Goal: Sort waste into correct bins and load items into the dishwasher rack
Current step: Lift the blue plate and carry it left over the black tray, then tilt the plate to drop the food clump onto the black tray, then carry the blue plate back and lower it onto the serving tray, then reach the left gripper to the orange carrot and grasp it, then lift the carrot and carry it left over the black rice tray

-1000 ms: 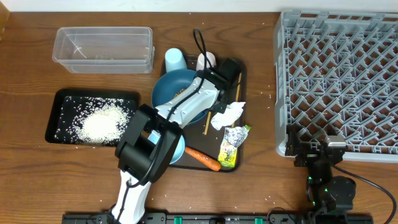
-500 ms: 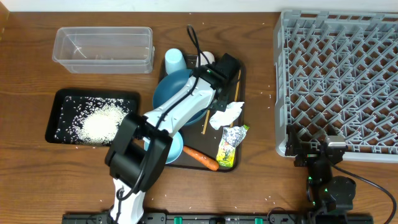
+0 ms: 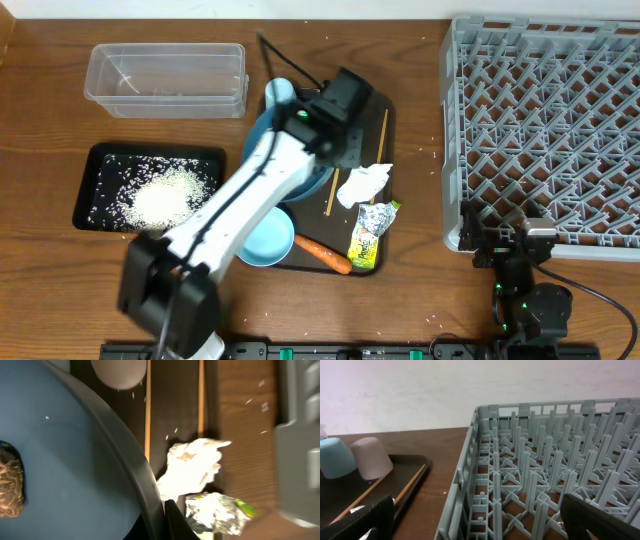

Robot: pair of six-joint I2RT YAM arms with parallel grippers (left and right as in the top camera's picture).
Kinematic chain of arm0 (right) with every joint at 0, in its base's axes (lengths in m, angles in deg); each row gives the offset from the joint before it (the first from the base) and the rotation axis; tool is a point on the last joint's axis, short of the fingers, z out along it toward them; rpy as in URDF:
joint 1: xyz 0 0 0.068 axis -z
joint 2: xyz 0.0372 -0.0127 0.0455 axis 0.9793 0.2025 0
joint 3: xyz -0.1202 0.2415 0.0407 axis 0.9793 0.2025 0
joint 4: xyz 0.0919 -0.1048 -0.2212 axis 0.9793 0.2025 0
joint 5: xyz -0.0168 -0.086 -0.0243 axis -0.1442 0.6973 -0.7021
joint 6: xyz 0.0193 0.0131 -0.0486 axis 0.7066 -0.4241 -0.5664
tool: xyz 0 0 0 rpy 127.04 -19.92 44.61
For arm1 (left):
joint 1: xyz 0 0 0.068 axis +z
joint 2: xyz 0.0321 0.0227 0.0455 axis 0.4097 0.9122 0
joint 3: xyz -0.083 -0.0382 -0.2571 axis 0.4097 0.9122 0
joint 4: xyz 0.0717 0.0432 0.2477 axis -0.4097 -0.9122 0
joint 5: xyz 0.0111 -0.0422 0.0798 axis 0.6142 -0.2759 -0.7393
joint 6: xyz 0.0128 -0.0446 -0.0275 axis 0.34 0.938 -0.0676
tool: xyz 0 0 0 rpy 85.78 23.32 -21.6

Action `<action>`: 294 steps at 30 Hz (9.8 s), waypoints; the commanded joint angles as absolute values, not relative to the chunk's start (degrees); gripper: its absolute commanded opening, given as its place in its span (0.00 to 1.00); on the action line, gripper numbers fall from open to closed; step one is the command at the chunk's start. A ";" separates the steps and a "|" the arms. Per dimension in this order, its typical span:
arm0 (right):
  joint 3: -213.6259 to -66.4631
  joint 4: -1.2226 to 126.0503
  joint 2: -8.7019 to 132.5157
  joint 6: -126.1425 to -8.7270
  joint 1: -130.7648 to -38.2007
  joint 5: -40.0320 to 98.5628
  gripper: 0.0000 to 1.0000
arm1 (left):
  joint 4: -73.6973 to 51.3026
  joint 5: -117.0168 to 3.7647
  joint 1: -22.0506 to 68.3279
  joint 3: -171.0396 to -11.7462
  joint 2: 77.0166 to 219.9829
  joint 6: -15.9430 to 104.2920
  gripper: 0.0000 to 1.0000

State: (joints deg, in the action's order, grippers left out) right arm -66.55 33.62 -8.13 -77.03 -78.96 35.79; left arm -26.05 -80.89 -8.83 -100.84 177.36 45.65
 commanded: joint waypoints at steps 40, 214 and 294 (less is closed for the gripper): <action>-66.48 33.86 -8.22 -77.58 -78.00 35.75 0.99 | -22.97 -6.03 62.95 -95.57 175.88 34.11 0.06; -66.48 33.86 -8.20 -77.58 -78.00 35.77 0.99 | -9.26 -78.37 -19.62 -61.75 169.34 111.11 0.42; -66.48 33.86 -8.16 -77.58 -78.00 35.75 0.99 | -6.22 -72.25 -19.56 -62.13 163.20 107.20 0.18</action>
State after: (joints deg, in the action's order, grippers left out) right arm -66.55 33.62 -8.13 -77.03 -78.96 35.79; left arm -5.96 -72.17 -19.54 -61.75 165.82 108.25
